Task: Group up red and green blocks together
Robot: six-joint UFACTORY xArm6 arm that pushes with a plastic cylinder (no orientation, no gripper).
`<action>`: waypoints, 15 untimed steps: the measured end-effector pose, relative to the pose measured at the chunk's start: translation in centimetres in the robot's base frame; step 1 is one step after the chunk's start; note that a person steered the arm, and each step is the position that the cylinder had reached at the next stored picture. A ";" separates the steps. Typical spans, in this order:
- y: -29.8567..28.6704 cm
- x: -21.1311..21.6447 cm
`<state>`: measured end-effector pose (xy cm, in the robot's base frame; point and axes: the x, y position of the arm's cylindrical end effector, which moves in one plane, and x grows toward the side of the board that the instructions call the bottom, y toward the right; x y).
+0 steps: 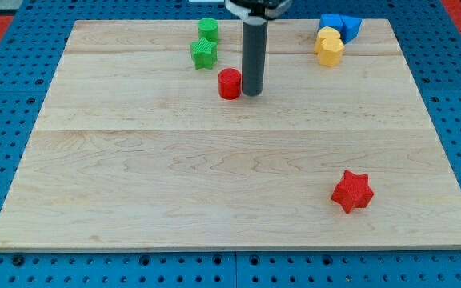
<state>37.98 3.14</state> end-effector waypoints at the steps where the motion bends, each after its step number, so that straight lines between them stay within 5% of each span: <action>1: -2.1 -0.5; 3: -6.3 -5.6; 7: 26.1 14.9; 9: 11.8 18.9; 12: -0.9 10.6; 13: -3.9 11.3; 15: -7.7 2.0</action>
<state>39.97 -4.52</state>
